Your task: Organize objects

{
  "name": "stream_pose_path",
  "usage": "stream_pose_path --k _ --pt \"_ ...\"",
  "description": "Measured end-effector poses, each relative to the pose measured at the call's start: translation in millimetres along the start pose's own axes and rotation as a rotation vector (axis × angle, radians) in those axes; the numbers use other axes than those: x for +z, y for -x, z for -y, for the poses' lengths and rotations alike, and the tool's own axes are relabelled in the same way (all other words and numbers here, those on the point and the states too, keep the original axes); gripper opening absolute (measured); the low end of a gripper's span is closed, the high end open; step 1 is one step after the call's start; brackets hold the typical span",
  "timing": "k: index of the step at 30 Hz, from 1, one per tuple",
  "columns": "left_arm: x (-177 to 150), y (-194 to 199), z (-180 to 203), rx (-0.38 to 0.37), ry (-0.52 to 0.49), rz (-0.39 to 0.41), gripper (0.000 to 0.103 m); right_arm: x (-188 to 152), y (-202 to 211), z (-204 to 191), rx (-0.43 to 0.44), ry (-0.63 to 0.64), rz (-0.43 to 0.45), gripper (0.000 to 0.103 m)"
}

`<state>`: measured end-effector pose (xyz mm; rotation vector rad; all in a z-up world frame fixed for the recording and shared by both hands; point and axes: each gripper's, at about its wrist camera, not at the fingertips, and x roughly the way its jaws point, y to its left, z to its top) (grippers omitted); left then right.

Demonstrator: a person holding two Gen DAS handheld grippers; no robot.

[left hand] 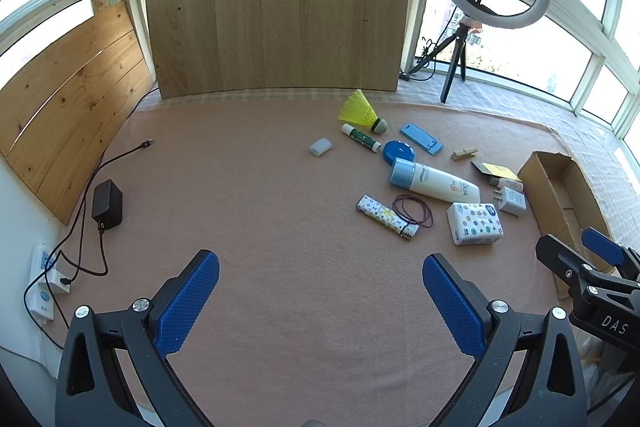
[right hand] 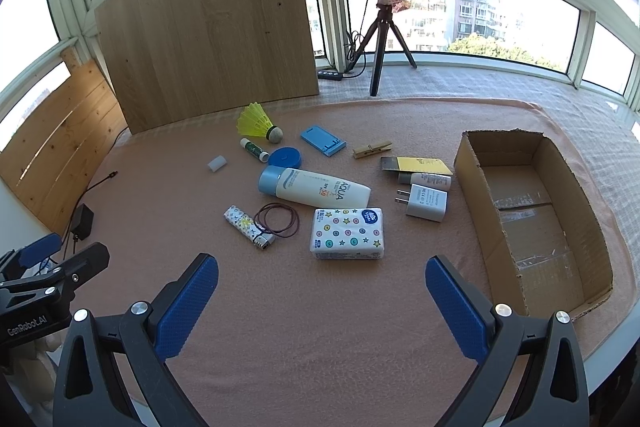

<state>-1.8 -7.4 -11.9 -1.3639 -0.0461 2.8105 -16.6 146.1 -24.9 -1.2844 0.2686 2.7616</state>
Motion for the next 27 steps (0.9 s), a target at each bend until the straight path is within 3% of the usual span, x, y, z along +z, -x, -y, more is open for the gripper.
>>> stream_pose_path --k 27 --pt "5 -34 19 -0.046 -0.042 -0.052 0.103 4 -21 16 -0.029 -0.007 -0.045 0.102"
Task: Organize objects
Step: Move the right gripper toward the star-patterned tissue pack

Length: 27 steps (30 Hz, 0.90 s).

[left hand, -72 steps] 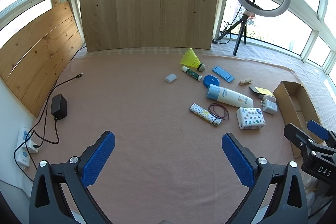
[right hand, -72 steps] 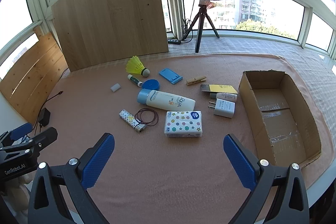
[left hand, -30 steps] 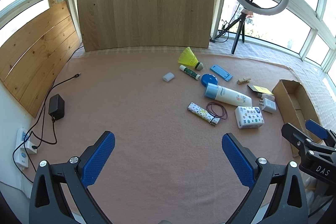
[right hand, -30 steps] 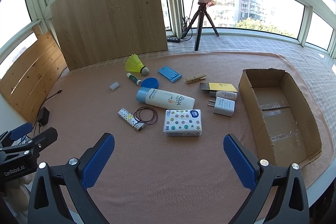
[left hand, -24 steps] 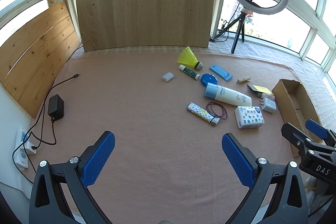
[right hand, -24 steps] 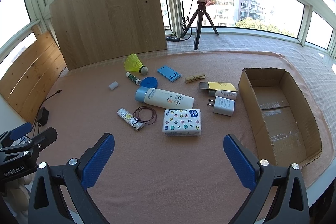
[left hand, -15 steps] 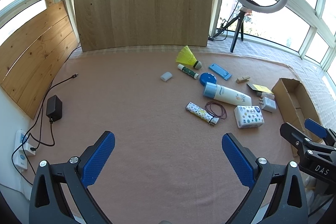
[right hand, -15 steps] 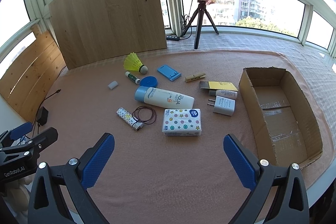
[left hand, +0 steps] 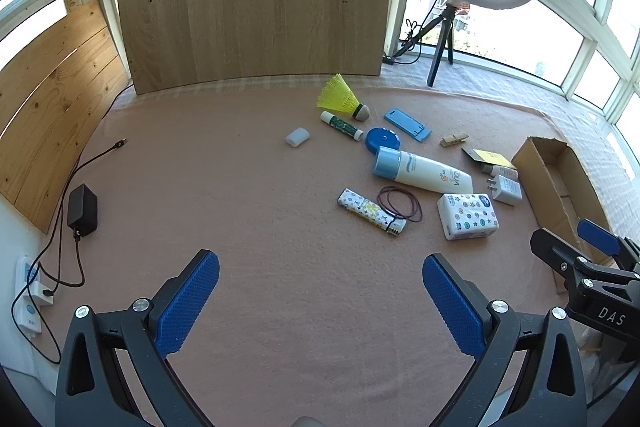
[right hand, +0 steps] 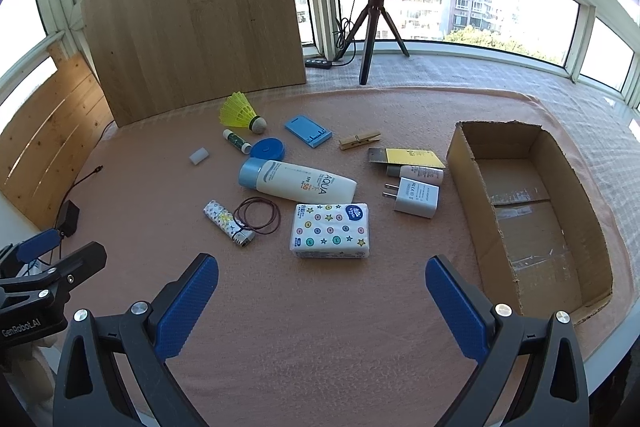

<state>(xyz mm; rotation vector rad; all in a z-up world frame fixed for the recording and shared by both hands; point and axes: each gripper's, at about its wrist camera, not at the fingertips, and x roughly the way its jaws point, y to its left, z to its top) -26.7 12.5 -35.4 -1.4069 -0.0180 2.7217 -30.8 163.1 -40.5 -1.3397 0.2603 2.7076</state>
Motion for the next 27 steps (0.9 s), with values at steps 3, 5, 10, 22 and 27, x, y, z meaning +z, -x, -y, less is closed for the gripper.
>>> stream_pose_path --k 3,5,10,22,27 --pt "1 -12 3 -0.017 0.0 -0.023 0.103 1 -7 8 0.0 -0.014 -0.014 0.102" --pt "1 -21 6 -0.021 -0.002 -0.04 0.103 2 -11 13 0.001 -0.024 -0.022 0.102" --pt "-2 -43 10 -0.053 0.02 -0.098 0.103 4 -25 25 0.044 -0.051 -0.061 0.102" --pt "1 -80 39 -0.107 -0.02 -0.151 0.102 9 -66 50 0.163 -0.128 -0.18 0.102" --pt "7 -91 59 -0.134 -0.069 -0.164 0.099 19 -75 57 0.212 -0.14 -0.201 0.094"
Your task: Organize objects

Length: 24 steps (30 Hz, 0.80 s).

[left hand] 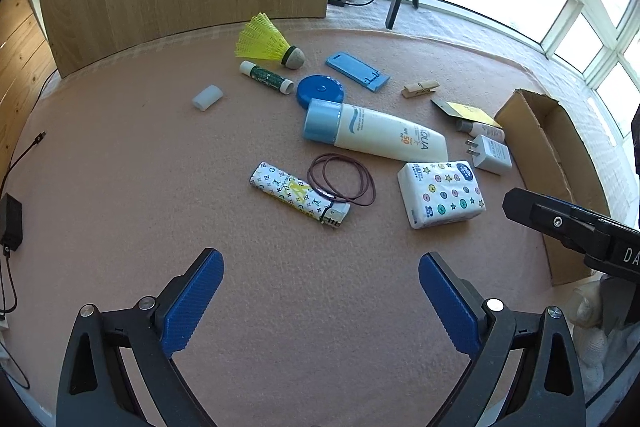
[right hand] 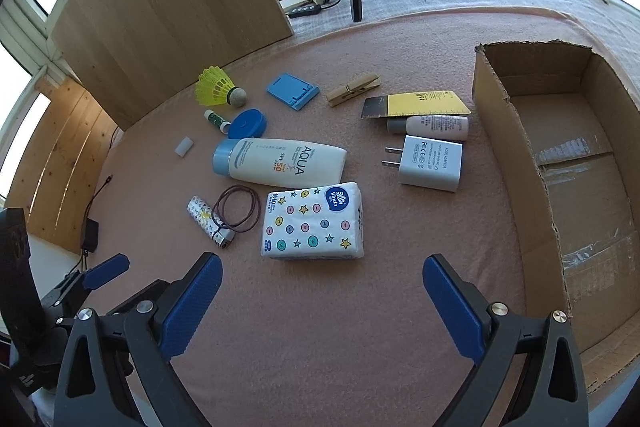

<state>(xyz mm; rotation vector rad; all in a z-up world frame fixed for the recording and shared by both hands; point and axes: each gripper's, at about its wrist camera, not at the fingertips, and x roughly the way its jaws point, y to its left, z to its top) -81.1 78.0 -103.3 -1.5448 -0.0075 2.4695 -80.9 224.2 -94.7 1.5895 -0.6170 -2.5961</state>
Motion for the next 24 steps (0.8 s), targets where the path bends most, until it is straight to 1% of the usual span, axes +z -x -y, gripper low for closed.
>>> stream_pose_path --k 1,3,4,5,6,8,9,10,12,13,17,22,24 --pt "2 -2 3 -0.006 -0.006 -0.002 0.098 3 -2 1 0.009 0.001 -0.005 0.092" --pt "5 -7 8 -0.017 -0.011 -0.007 0.094 9 -6 4 0.027 -0.005 -0.019 0.083" --pt "6 -10 11 -0.026 -0.015 -0.01 0.09 11 -8 6 0.031 -0.008 -0.027 0.081" --pt "8 -12 14 -0.033 -0.02 -0.013 0.085 14 -11 8 0.035 -0.011 -0.036 0.076" --pt "10 -15 16 -0.041 -0.025 -0.017 0.083 16 -15 9 0.037 -0.014 -0.047 0.071" --pt "13 -20 22 -0.063 -0.028 -0.023 0.077 19 -23 11 0.052 -0.022 -0.07 0.065" --pt "15 -23 24 -0.076 -0.025 -0.027 0.076 20 -27 13 0.061 -0.028 -0.084 0.063" --pt "17 -27 27 -0.088 -0.019 -0.034 0.072 21 -32 14 0.071 -0.036 -0.098 0.061" --pt "20 -35 33 -0.111 -0.015 -0.056 0.065 23 -42 17 0.091 -0.052 -0.128 0.054" --pt "21 -39 36 -0.125 -0.013 -0.066 0.059 23 -46 19 0.098 -0.062 -0.138 0.053" --pt "23 -49 47 -0.166 -0.015 -0.088 0.056 25 -55 23 0.126 -0.088 -0.163 0.045" --pt "25 -63 61 -0.219 -0.031 -0.108 0.054 27 -61 28 0.131 -0.098 -0.178 0.044" --pt "26 -70 64 -0.239 -0.027 -0.125 0.052 27 -66 32 0.145 -0.113 -0.193 0.04"
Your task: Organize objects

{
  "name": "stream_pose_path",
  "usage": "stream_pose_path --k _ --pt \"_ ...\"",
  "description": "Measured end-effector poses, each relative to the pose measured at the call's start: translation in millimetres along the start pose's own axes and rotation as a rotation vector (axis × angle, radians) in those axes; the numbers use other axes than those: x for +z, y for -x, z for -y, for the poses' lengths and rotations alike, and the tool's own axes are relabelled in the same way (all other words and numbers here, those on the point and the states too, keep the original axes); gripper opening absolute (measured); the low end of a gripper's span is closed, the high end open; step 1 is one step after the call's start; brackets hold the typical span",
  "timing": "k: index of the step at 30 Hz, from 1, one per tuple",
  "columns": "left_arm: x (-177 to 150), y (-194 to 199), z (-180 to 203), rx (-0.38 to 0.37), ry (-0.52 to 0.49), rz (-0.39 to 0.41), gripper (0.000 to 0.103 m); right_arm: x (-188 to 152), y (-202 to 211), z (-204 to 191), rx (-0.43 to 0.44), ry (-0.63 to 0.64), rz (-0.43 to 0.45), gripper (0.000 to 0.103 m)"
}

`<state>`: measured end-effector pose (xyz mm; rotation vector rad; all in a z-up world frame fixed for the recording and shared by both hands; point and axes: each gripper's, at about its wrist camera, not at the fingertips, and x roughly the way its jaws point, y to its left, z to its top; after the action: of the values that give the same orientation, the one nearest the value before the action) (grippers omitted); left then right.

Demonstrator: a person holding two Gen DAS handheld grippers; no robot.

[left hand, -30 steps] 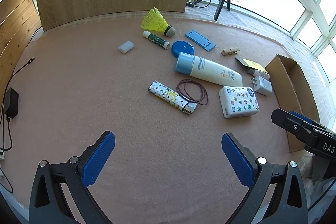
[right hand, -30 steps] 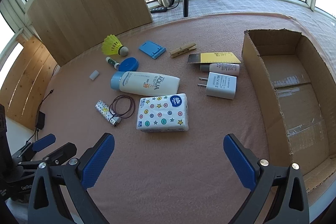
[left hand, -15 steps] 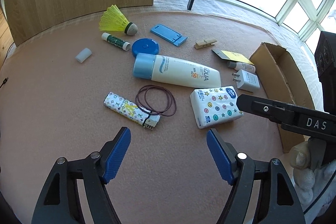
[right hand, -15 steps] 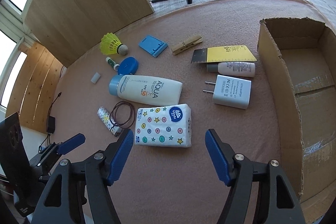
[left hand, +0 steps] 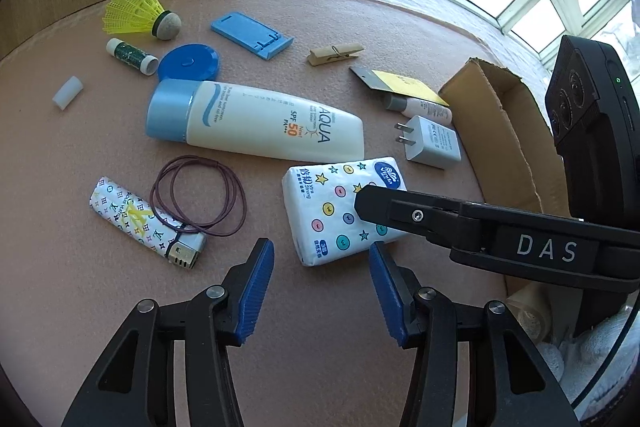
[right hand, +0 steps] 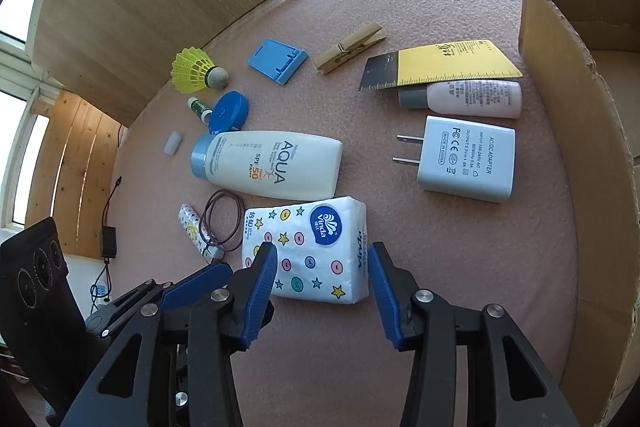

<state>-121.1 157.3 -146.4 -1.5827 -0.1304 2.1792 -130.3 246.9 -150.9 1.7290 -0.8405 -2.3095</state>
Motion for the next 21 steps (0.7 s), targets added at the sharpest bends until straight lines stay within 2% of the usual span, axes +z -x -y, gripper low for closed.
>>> stream_pose_path --k 2,13,21 --pt "2 -9 -1 -0.029 0.023 -0.014 0.046 1 -3 2 0.01 -0.011 -0.007 0.04" --pt "4 -14 -3 -0.06 0.033 -0.021 0.046 0 -5 -1 -0.011 -0.008 0.002 0.039" --pt "-13 4 6 -0.08 0.024 -0.008 0.046 -17 10 -3 -0.006 -0.015 0.021 0.039"
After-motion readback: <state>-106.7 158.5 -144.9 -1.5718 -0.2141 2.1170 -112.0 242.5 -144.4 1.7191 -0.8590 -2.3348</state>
